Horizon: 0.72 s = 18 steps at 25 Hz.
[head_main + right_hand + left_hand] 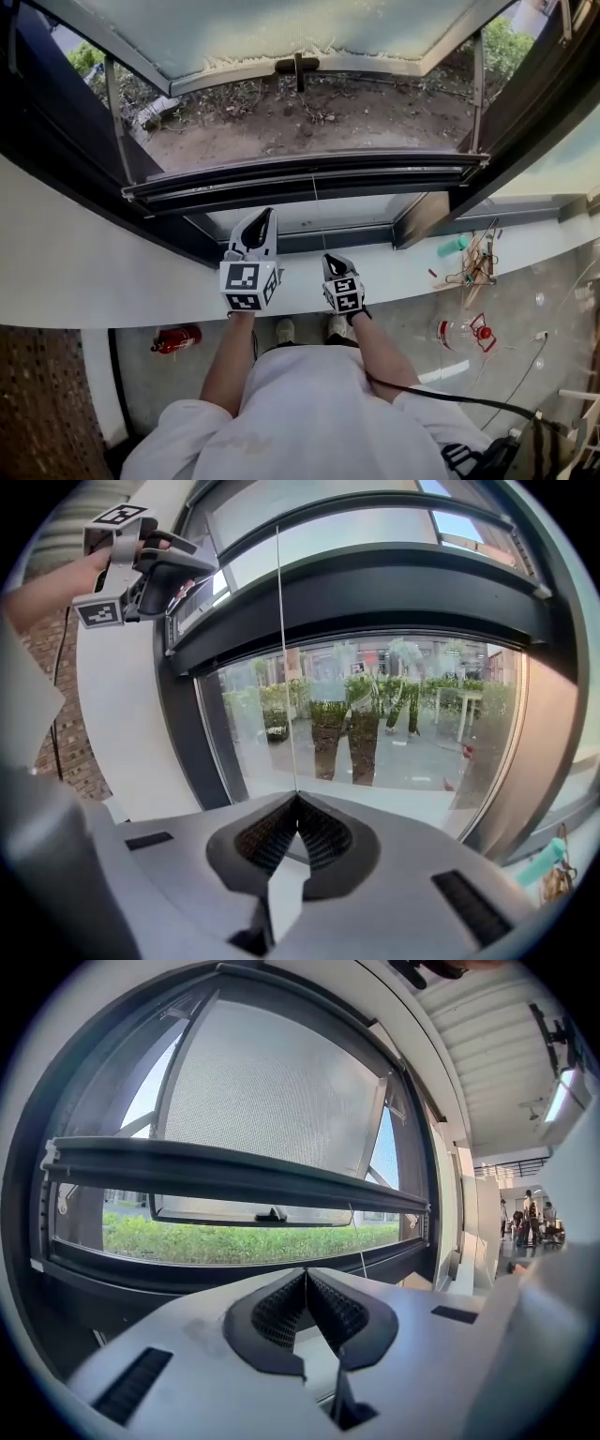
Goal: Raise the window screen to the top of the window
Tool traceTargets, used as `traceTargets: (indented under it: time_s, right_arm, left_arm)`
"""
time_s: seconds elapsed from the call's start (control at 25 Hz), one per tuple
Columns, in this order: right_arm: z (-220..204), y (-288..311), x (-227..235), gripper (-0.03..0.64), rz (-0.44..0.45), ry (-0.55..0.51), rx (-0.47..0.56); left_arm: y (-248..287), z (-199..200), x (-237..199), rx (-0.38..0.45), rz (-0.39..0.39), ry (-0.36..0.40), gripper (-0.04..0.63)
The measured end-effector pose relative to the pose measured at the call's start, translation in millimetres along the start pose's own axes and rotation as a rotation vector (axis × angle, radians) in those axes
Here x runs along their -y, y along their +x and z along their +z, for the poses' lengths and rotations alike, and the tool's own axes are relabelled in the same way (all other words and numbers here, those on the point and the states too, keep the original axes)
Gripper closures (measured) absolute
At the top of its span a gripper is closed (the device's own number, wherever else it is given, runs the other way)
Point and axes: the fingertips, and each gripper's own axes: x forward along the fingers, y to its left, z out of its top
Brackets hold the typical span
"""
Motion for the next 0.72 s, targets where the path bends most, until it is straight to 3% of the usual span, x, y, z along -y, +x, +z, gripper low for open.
traceTargets:
  time_s: [0.2, 0.72]
  right_arm:
    - [18.9, -0.2, 0.3, 0.614, 0.002, -0.01, 0.047]
    - [44.6, 2.7, -4.9, 0.614, 0.016, -0.032, 0.096]
  left_arm:
    - [3.8, 5.8, 2.0, 0.009, -0.015, -0.042, 0.589]
    - [10.3, 6.2, 8.3, 0.004, -0.037, -0.016, 0.589]
